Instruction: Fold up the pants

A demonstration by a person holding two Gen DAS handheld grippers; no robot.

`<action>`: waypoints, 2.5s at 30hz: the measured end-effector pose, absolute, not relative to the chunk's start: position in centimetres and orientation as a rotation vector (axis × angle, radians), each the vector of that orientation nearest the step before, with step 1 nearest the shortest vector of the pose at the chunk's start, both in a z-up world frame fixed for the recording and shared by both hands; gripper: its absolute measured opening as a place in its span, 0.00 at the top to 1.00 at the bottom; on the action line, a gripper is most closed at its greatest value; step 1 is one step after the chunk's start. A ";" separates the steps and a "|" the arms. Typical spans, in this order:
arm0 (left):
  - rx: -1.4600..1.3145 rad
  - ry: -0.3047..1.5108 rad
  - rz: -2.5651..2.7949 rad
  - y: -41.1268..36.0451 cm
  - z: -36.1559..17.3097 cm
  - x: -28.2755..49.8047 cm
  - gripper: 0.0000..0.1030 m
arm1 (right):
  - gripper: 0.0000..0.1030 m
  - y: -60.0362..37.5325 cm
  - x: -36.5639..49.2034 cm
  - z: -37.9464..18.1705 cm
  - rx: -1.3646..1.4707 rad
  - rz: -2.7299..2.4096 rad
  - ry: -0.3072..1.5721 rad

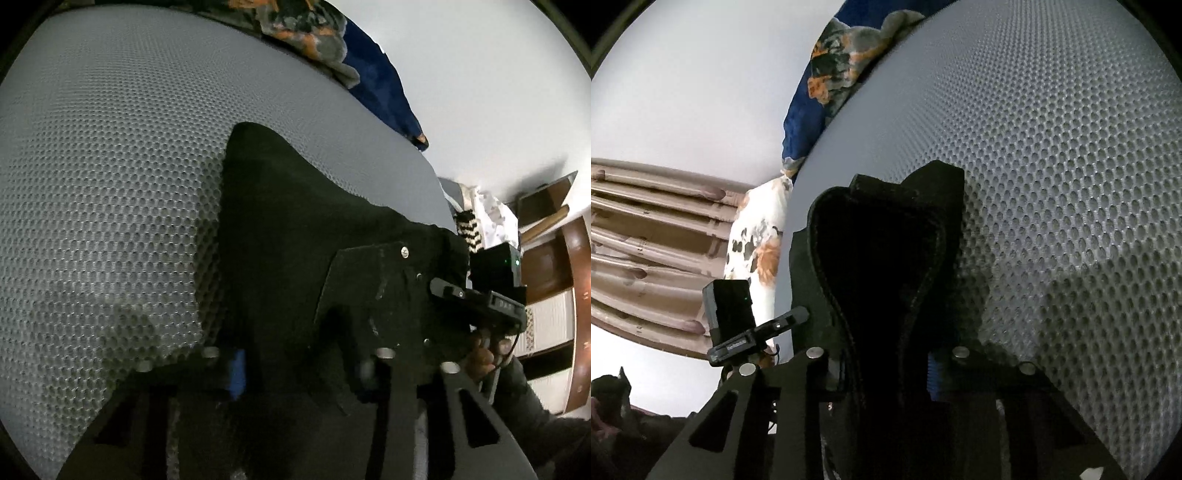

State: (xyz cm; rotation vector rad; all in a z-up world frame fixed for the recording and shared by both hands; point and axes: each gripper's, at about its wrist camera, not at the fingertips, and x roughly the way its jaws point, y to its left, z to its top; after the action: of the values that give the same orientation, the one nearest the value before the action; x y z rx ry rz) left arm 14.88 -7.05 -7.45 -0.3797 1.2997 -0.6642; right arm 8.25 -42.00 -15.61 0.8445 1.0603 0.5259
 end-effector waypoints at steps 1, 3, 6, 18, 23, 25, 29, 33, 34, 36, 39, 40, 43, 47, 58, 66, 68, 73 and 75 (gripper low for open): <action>-0.380 1.296 -0.665 -7.0 -7.4 14.9 0.70 | 0.74 -41.8 8.2 -15.3 0.843 0.519 1.054; -0.371 1.283 -0.662 -7.2 -7.0 14.7 0.74 | 0.75 -41.1 8.3 -14.6 0.838 0.510 1.042; -0.361 1.257 -0.669 -7.2 -6.3 14.3 0.80 | 0.76 -40.3 8.5 -13.8 0.847 0.495 1.028; -0.383 1.181 -0.661 -4.8 -3.5 15.8 0.84 | 0.77 -36.9 13.3 -10.5 0.819 0.522 0.985; -0.335 1.146 -0.633 -4.2 -2.6 17.9 0.84 | 0.77 -36.3 16.5 -10.1 0.823 0.535 0.978; -0.321 1.137 -0.617 -4.1 -2.4 19.0 0.84 | 0.77 -36.2 17.9 -10.0 0.824 0.540 0.980; -0.287 1.120 -0.586 -4.1 -2.1 21.0 0.84 | 0.77 -35.6 20.7 -9.7 0.794 0.546 0.989; -0.271 1.108 -0.563 -4.2 -2.5 22.9 0.84 | 0.77 -35.4 23.0 -9.5 0.779 0.544 0.995; -0.272 1.107 -0.561 -4.1 -2.6 23.2 0.84 | 0.77 -35.3 23.5 -9.5 0.775 0.541 0.997; -0.272 1.108 -0.555 -4.2 -2.8 24.1 0.84 | 0.77 -35.3 24.5 -9.5 0.769 0.539 1.000; -0.265 1.110 -0.554 -4.3 -3.2 25.1 0.84 | 0.77 -35.3 25.4 -9.6 0.769 0.530 1.002; -0.263 1.112 -0.553 -4.3 -3.3 25.4 0.84 | 0.77 -35.4 25.6 -9.7 0.769 0.527 1.003; -0.255 1.117 -0.554 -4.5 -3.7 26.4 0.84 | 0.77 -35.6 26.2 -10.1 0.776 0.515 1.005; -0.238 1.124 -0.544 -4.9 -4.7 27.4 0.84 | 0.78 -36.2 26.8 -11.3 0.784 0.478 1.013; -0.174 1.178 -0.394 -4.1 -9.2 27.5 0.52 | 0.55 -35.7 25.8 -13.5 0.568 0.245 1.062; -0.083 1.158 -0.330 -4.3 -8.6 24.5 0.42 | 0.52 -35.1 22.6 -12.2 0.475 0.160 1.079; -0.067 1.155 -0.306 -4.2 -8.1 23.7 0.42 | 0.52 -34.4 21.6 -11.2 0.431 0.150 1.060; 0.012 1.125 -0.235 -4.0 -6.4 20.4 0.41 | 0.51 -32.5 17.9 -8.3 0.302 0.113 0.985; 0.030 1.105 -0.215 -3.8 -5.5 18.7 0.40 | 0.48 -31.6 16.4 -7.3 0.261 0.105 0.954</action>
State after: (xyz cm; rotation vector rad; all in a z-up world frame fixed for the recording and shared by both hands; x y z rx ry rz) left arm 18.74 -3.84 -5.54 0.0299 1.1048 -0.2152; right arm 16.37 -31.57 -7.34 0.2615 0.9545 0.1051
